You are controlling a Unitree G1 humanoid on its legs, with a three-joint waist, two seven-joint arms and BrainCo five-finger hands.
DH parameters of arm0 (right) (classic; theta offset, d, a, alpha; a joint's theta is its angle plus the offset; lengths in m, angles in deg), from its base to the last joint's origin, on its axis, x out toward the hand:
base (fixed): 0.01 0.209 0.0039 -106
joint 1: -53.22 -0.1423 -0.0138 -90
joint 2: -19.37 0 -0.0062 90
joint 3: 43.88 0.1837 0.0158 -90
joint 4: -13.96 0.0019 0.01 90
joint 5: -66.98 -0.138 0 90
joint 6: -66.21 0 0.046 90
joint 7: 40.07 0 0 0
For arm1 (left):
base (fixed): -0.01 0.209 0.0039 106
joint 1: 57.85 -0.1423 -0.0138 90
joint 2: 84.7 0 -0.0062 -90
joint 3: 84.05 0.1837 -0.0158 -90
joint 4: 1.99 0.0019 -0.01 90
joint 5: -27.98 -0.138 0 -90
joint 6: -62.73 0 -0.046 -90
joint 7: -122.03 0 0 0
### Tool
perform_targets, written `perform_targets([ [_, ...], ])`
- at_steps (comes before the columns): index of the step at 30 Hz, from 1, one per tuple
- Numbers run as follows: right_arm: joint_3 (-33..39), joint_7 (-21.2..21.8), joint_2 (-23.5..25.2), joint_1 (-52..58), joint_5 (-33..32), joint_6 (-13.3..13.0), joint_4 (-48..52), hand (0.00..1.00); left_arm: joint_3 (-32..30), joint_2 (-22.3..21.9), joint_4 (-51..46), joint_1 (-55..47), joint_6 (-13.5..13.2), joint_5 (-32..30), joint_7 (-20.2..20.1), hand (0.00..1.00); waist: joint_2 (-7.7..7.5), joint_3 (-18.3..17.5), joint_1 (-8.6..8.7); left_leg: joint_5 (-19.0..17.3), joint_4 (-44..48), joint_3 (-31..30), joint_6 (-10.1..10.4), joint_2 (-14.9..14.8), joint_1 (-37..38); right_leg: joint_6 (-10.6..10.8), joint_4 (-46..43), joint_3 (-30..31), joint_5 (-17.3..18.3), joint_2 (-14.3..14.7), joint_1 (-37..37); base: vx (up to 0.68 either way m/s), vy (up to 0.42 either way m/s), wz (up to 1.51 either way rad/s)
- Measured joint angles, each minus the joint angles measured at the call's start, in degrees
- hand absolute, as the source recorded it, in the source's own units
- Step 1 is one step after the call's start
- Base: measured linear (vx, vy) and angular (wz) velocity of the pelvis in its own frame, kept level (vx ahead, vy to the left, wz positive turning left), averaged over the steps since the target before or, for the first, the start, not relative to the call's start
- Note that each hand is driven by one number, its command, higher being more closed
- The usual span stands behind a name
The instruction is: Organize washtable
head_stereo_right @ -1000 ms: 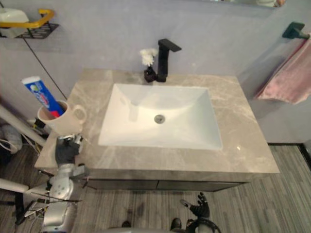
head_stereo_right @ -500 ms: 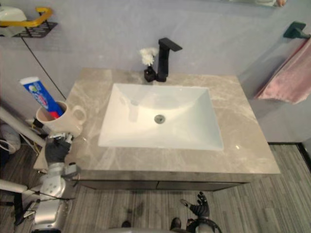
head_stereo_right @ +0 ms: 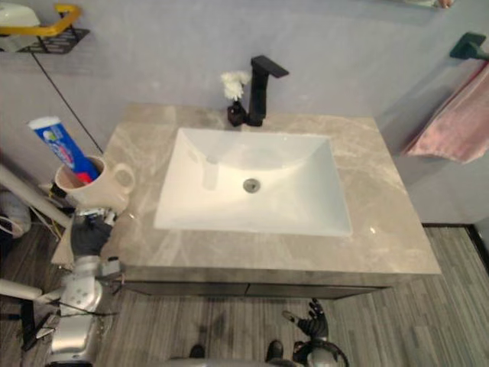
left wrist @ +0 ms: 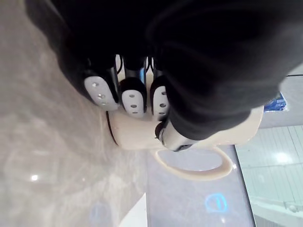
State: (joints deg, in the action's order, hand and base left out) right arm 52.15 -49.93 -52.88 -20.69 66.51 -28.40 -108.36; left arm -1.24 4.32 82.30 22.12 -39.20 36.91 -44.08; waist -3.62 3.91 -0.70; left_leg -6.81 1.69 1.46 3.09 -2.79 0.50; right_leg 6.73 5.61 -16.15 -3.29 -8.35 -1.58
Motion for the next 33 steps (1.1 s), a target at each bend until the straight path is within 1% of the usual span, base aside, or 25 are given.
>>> perform_targets([
  [2, 0.1, 0.0, 0.0, 0.0, 0.5, 0.0, -0.1, 0.00, 0.2, 0.0, 0.0, 0.0, 0.0, -0.7, -0.4, 1.00, -0.03, 0.0, 0.01, 0.0, 0.0, 0.0, 0.0, 0.0, 0.0, 0.0, 0.0, 0.0, 0.0, 0.0, 0.0, 0.00, 0.000, 0.00],
  [6, 0.2, 0.0, 0.0, 0.0, 0.8, 0.0, -0.1, 0.00, 0.7, 3.0, 0.0, -0.1, 0.1, -1.3, -1.5, 1.00, -0.48, 0.3, 0.15, 0.0, 0.0, 0.2, 0.0, 0.0, 0.0, 0.0, 0.0, 0.1, 0.0, 0.0, 0.1, 0.00, 0.000, -0.01],
  [9, 0.2, 0.1, -0.1, 0.0, 1.0, 0.0, -0.1, 0.00, 0.8, 4.3, 0.0, -0.1, 0.1, -2.0, -1.9, 1.00, -0.76, 0.4, 0.15, 0.0, 0.0, 0.3, 0.0, 0.0, 0.0, 0.1, 0.0, 0.5, -0.1, 0.0, 0.3, -0.04, -0.016, -0.06],
  [14, 0.2, 0.1, -0.1, -0.1, 1.0, 0.0, -0.1, 0.00, 0.9, 6.2, 0.0, -0.1, 0.1, -2.5, -2.7, 1.00, -0.76, 0.4, 0.19, 0.0, 0.0, 0.5, 0.0, 0.1, -0.3, 0.1, 0.0, 0.7, -0.2, -0.1, 0.8, -0.04, -0.020, -0.04],
  [21, 0.2, 0.2, -0.1, -0.1, 1.0, 0.0, -0.3, 0.00, 0.9, 8.6, 0.6, 0.0, 0.1, -4.1, -2.7, 1.00, -0.72, 0.5, 1.27, 0.0, 0.0, 1.3, 0.0, 0.0, -0.3, 0.0, 0.0, 1.1, -0.6, -0.1, 1.1, -0.02, -0.010, -0.03],
  [26, 0.2, 0.2, -0.3, -0.1, 1.1, 0.0, -0.5, 0.00, 1.0, 9.9, 1.3, 0.4, 0.2, -4.7, -2.7, 1.00, -0.58, 0.5, 1.55, 0.0, 0.0, 2.8, 0.0, 0.0, -0.2, -0.4, 0.0, 2.2, -1.6, 0.0, 2.0, -0.07, -0.016, -0.20],
  [30, 0.3, 0.2, -0.4, 0.0, 1.1, 0.0, -0.5, 0.00, 1.0, 10.6, 2.0, 1.3, 0.3, -5.0, -2.7, 1.00, -0.58, 0.5, 1.47, 0.0, 0.2, 3.5, 0.0, 0.0, -0.6, -0.4, 0.0, 2.2, -1.6, 0.0, 2.8, -0.07, -0.033, -0.11],
  [33, 0.8, 0.2, -0.4, 0.1, 1.1, 0.0, -0.5, 0.00, 1.3, 10.7, 2.9, 2.4, 0.3, -5.2, -2.7, 1.00, -0.23, 0.7, 1.55, 0.0, 0.3, 3.5, 0.0, -0.1, -0.7, -0.4, 0.0, 2.2, -1.6, 0.2, 2.9, -0.05, -0.039, -0.03],
])
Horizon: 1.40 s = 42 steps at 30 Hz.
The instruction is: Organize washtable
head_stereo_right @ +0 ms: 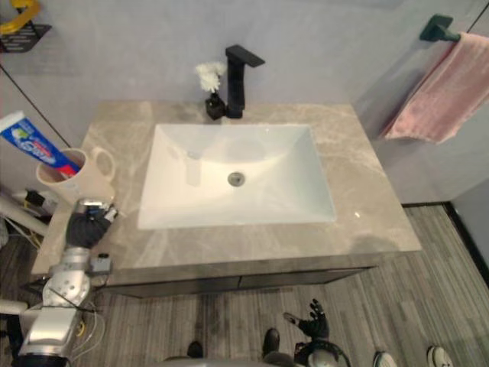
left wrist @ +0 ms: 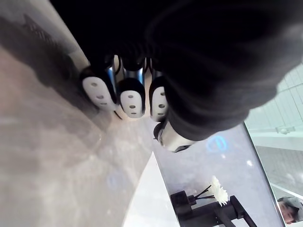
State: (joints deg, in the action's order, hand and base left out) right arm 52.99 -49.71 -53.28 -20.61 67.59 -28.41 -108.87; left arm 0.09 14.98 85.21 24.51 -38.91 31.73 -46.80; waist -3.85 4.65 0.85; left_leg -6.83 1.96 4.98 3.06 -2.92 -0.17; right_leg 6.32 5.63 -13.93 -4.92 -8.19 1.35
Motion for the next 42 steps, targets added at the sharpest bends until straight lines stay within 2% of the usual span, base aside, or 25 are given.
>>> perform_targets([
  [9, 0.1, 0.0, -0.6, 0.0, 0.0, 0.0, 0.0, 0.00, 0.9, 2.8, 2.6, 3.3, 0.1, -0.2, 0.1, 1.00, 0.20, 0.1, 0.07, 0.0, -0.3, 1.0, 0.0, 0.0, -0.2, 0.0, 0.0, 0.9, -0.1, 0.0, 0.8, -0.02, -0.014, -0.05],
  [16, 0.1, 0.0, -0.6, 0.0, 0.0, 0.0, -0.1, 0.00, 0.9, 2.7, 3.4, 4.5, 0.1, -0.5, 0.6, 1.00, 0.18, 0.1, 0.66, -0.1, -0.3, 1.1, 0.0, 0.0, -0.2, -0.5, 0.0, 1.0, -0.6, 0.0, 0.9, -0.02, -0.007, -0.01],
  [31, 0.2, 0.0, -0.5, 0.3, 0.0, 0.0, 0.0, 0.00, 0.2, -2.4, 0.1, 1.2, -0.1, 0.2, 1.9, 1.00, 0.19, 0.1, -0.10, 0.0, 0.0, 0.1, 0.0, 0.1, -0.2, -0.5, 0.0, -0.2, -0.8, 0.0, 0.3, -0.03, -0.014, 0.03],
  [42, 0.2, 0.0, -0.6, 0.1, 0.0, -0.1, -0.1, 0.00, -3.0, -2.6, 0.2, 0.0, 0.0, 0.2, 2.0, 1.00, 0.16, 0.1, -0.17, 0.0, 0.0, -0.4, -0.1, 0.1, -0.2, -0.5, 0.0, -1.0, -0.8, 0.0, 0.0, -0.03, -0.017, 0.03],
])
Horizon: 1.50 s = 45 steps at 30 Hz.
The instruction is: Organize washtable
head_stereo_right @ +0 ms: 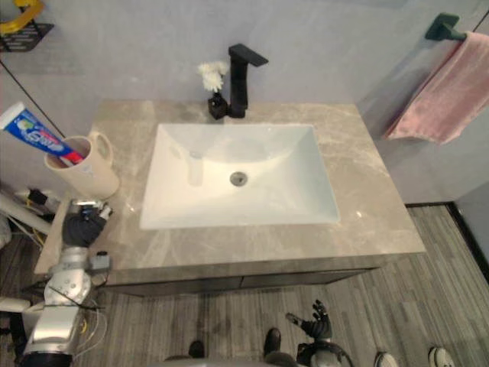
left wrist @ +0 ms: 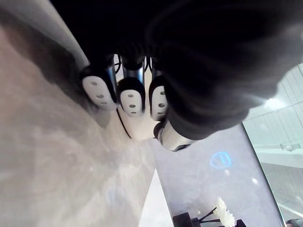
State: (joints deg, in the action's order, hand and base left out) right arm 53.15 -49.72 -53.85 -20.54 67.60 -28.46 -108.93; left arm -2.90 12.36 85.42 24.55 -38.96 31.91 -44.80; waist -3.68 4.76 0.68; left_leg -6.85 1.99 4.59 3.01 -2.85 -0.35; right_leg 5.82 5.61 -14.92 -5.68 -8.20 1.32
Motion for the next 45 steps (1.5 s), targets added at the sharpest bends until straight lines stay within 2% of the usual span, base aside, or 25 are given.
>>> perform_targets([
  [7, 0.0, 0.0, 0.0, 0.0, 0.0, 0.0, -0.1, 0.00, -3.2, 0.2, 0.5, 0.0, 0.1, 0.0, 1.2, 1.00, -0.05, 0.0, -0.14, 0.0, 0.0, 0.1, 0.0, 0.0, 0.0, 0.0, 0.0, 0.0, 0.0, 0.0, 0.0, -0.04, -0.020, 0.00],
  [19, 0.3, 0.0, 0.0, 0.0, 0.0, 0.0, -0.2, 0.00, -3.2, 0.8, 3.0, 2.5, 0.2, 0.0, 1.9, 1.00, -0.18, -0.1, -0.45, 0.0, -0.1, 0.6, 0.0, 0.0, -0.7, 0.0, 0.0, 0.6, 0.0, 0.1, 1.0, -0.01, -0.008, -0.02],
  [40, 1.6, 0.0, 0.1, 0.2, 0.0, 0.0, -1.8, 0.00, -2.7, 2.5, 5.0, 7.6, 0.5, -0.1, 2.0, 1.00, -0.67, -0.3, 0.06, 0.0, -0.1, 2.1, 0.0, 0.0, -1.0, -0.2, 0.0, 1.3, -0.2, 0.1, 2.1, -0.03, -0.013, -0.03],
  [45, 1.6, 0.0, 0.1, 0.1, 0.0, 0.0, -1.8, 0.00, -2.6, 4.4, 5.7, 8.2, 1.3, 0.0, 2.0, 1.00, -0.72, -0.3, 0.01, 0.0, -0.2, 2.8, 0.0, 0.0, -1.5, -0.1, 0.0, 2.2, -0.3, 0.1, 3.2, -0.03, -0.020, -0.08],
])
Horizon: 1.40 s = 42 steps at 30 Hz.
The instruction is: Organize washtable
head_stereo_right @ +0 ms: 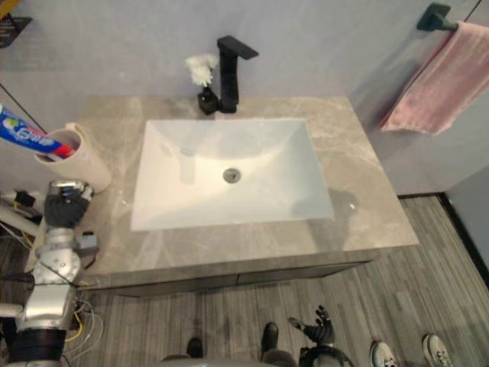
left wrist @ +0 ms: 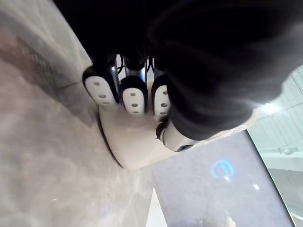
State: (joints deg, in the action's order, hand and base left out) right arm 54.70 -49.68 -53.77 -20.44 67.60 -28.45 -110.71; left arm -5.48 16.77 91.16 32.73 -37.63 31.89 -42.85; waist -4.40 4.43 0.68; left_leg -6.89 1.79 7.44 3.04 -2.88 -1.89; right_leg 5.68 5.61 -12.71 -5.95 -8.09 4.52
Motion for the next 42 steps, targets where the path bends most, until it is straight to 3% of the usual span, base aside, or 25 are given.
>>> perform_targets([
  [15, 0.1, 0.0, 0.0, 1.4, 0.0, 0.0, 0.0, 0.00, 0.7, 3.3, 6.3, 5.6, 0.7, 0.0, 0.0, 1.00, -0.15, -0.1, 0.34, 0.0, 0.3, 0.6, -0.1, 0.0, -0.5, -0.8, 0.0, 0.3, -0.8, 0.1, 0.9, -0.02, -0.011, -0.02],
  [24, 0.2, 0.0, 0.2, 1.5, 0.0, -0.1, 0.0, 0.00, 2.1, 5.5, 8.4, 8.7, 1.1, 0.0, 0.0, 1.00, -0.42, -0.3, 1.53, 0.0, 0.5, 1.0, -0.1, 0.0, -1.7, -0.9, 0.0, 0.4, -1.3, 0.1, 2.1, -0.01, -0.006, -0.01],
  [32, 0.5, 0.0, 0.1, 1.6, 0.0, -0.4, 0.0, 0.00, 2.4, 6.0, 8.7, 11.1, 1.1, 0.0, 0.1, 1.00, -0.43, -0.3, 1.69, -0.7, 1.3, 3.6, -1.0, -0.2, -2.0, -3.3, 0.0, 1.7, -3.9, 0.7, 3.7, -0.03, 0.007, -0.18],
  [42, 0.5, 0.0, 0.4, 1.6, 0.0, -0.5, 0.0, 0.00, 4.3, 7.4, 11.8, 14.7, 1.2, -0.1, 0.4, 1.00, -0.65, -0.2, 1.67, -0.9, 2.5, 3.6, -1.3, 0.0, -2.9, -3.1, 0.0, 1.6, -4.4, 0.4, 4.1, 0.00, 0.002, -0.01],
])
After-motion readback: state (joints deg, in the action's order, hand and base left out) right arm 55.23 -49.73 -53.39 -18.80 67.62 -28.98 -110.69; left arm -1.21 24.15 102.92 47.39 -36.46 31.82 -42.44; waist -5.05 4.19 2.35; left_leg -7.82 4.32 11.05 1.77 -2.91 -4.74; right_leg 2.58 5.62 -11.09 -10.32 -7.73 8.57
